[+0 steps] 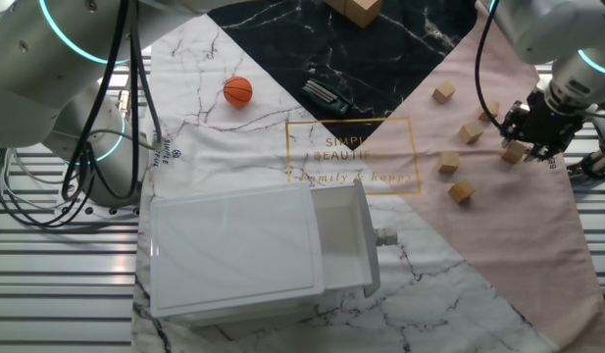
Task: Stack the blocks into a pyramid shape
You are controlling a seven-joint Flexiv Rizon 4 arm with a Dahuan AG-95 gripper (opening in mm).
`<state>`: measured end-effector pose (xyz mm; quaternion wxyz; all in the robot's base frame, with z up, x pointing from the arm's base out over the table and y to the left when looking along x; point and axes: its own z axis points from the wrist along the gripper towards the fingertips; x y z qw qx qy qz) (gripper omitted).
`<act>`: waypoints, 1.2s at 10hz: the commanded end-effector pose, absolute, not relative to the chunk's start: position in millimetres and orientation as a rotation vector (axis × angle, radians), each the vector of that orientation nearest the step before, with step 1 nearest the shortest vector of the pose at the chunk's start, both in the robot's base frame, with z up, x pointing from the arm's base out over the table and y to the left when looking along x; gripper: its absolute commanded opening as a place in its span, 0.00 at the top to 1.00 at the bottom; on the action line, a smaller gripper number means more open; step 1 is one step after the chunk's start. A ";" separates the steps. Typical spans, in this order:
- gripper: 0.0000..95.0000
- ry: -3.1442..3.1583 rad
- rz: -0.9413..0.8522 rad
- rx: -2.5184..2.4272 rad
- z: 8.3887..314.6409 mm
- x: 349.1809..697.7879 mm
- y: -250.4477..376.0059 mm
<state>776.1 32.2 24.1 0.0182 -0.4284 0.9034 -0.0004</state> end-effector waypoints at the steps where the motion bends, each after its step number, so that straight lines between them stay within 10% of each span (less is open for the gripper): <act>1: 0.60 2.804 0.015 -1.324 23.9 776.9 32.8; 11: 0.60 2.804 0.011 -1.316 21.4 773.0 32.7; 12: 0.80 2.804 0.010 -1.314 21.3 773.0 32.7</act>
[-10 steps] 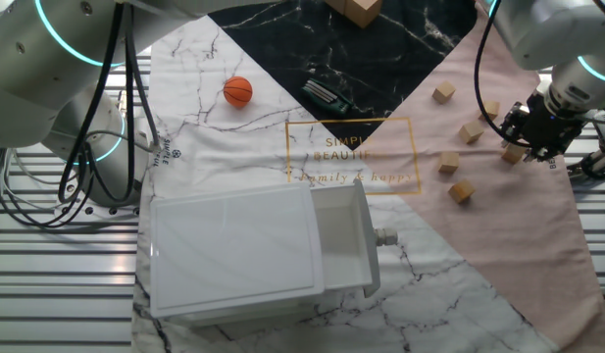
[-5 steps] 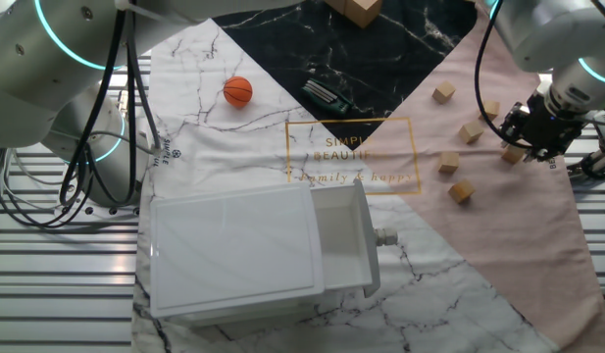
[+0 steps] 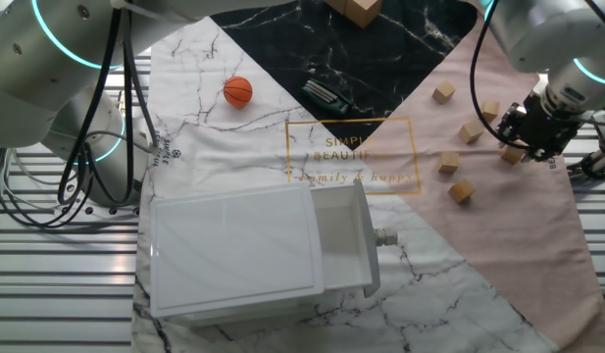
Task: Stack the blocks into a pyramid shape
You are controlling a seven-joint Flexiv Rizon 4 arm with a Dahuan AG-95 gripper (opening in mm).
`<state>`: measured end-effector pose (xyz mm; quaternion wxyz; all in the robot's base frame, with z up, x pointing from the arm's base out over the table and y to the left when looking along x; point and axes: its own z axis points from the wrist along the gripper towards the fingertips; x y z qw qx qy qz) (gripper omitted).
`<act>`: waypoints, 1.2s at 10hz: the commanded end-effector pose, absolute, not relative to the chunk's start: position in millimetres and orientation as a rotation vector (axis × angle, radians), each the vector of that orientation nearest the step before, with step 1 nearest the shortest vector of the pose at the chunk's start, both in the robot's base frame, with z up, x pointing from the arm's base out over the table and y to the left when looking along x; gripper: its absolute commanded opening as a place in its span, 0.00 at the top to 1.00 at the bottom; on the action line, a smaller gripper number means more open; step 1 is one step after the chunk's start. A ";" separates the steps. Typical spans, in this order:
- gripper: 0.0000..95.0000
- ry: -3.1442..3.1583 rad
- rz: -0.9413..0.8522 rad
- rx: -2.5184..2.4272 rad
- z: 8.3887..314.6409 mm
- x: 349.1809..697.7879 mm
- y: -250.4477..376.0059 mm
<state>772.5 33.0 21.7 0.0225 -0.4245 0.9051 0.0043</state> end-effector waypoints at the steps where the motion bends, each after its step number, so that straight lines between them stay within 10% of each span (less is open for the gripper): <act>1: 0.80 2.804 0.010 -1.312 21.3 772.9 32.7; 3: 0.80 2.811 0.006 -1.298 21.1 772.7 32.7; 4: 1.00 2.819 0.011 -1.283 20.6 772.0 32.6; 12: 1.00 2.884 0.005 -1.150 22.8 770.6 33.1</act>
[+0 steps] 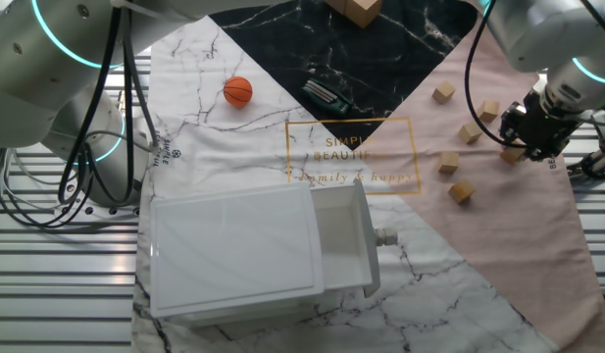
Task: Stack the blocks into a pyramid shape
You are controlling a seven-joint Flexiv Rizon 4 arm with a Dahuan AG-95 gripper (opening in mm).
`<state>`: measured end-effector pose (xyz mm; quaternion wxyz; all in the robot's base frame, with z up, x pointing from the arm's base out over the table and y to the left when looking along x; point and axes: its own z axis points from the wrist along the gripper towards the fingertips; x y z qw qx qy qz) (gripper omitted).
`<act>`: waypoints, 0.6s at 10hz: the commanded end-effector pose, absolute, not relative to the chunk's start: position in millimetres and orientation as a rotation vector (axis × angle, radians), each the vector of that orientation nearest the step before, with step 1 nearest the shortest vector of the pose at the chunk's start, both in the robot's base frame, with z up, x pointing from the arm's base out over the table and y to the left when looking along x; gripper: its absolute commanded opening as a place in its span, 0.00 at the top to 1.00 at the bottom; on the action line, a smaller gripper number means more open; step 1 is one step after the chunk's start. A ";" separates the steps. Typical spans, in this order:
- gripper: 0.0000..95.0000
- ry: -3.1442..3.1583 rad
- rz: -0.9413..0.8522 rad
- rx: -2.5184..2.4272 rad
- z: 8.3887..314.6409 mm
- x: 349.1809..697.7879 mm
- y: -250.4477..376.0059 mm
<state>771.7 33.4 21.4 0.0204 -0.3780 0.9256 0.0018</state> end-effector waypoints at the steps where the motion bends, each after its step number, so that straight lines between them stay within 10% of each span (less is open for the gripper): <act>1: 1.00 2.892 0.003 -1.136 24.0 769.9 33.3; 6: 1.00 2.937 0.002 -1.027 30.6 762.7 35.3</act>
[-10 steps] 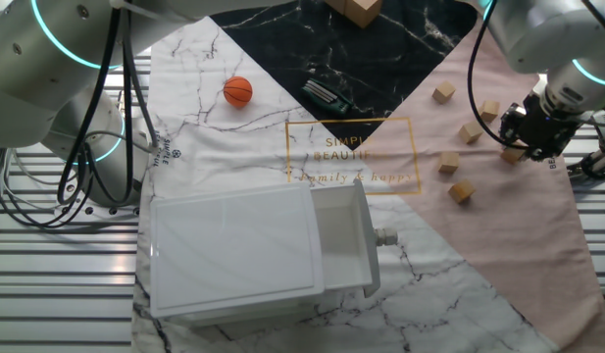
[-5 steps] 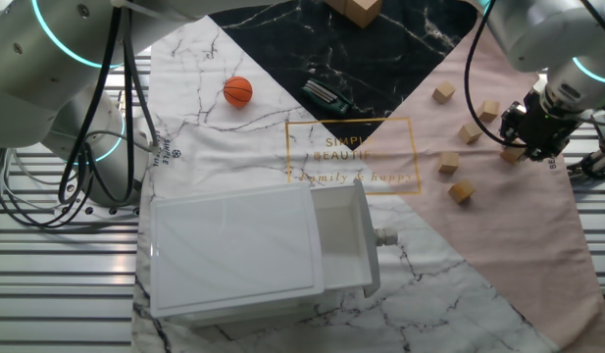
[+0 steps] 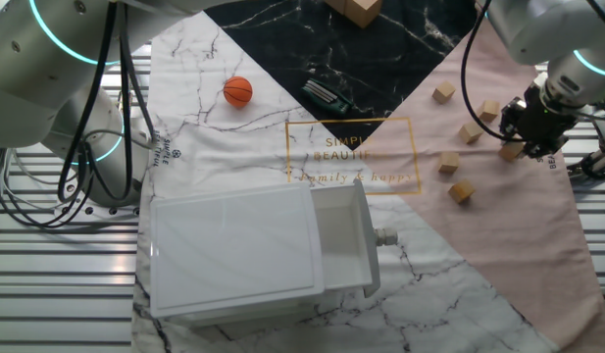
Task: Stack the blocks into a pyramid shape
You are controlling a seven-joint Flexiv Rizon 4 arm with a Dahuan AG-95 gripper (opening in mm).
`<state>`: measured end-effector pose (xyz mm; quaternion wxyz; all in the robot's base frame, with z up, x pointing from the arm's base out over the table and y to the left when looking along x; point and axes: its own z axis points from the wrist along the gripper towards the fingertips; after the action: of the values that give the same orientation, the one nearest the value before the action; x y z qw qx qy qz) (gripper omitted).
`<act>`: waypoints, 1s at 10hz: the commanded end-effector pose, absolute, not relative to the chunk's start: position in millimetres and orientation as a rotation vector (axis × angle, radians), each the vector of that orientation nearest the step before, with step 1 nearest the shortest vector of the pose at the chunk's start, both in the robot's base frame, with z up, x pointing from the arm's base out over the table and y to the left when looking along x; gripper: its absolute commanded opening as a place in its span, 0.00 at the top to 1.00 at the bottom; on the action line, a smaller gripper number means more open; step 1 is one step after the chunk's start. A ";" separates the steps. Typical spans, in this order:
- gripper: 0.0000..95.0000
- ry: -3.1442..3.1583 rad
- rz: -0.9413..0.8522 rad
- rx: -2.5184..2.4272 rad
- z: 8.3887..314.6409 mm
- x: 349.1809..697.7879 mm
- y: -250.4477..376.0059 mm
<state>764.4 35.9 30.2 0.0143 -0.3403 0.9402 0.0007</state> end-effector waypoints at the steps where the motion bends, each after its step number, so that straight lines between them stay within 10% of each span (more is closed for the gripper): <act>1: 1.00 2.944 0.002 -1.006 30.6 760.1 34.9; 10: 1.00 3.023 -0.012 -0.762 32.9 736.5 28.4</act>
<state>739.2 29.0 32.3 0.0104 -0.2473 0.9689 -0.0038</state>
